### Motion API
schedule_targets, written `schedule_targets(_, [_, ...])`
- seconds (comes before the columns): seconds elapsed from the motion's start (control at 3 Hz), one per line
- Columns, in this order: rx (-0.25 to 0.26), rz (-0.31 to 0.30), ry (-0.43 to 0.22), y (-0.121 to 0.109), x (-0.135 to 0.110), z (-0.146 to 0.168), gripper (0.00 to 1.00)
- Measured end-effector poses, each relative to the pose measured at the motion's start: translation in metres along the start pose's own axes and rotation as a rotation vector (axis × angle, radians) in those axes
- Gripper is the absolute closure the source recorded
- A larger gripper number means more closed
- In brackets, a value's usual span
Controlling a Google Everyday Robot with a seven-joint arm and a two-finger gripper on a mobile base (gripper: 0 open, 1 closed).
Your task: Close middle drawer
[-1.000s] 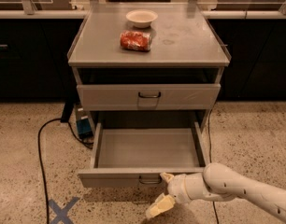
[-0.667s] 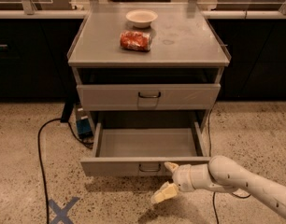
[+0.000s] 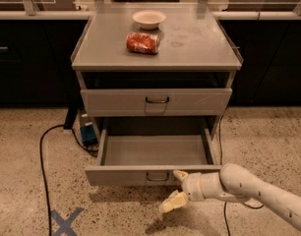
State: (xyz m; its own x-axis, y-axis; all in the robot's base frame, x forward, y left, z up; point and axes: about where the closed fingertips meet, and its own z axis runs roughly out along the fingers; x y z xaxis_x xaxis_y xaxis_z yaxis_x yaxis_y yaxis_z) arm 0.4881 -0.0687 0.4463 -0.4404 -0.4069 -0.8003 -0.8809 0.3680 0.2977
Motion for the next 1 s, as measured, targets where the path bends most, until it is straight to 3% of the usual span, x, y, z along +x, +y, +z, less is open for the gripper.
schedule_targets(0.33, [0.004, 0.016, -0.009, -0.013, 0.002, -0.001, 0.00])
schedule_targets(1.0, [0.065, 0.003, -0.049, -0.059, -0.013, -0.014, 0.00])
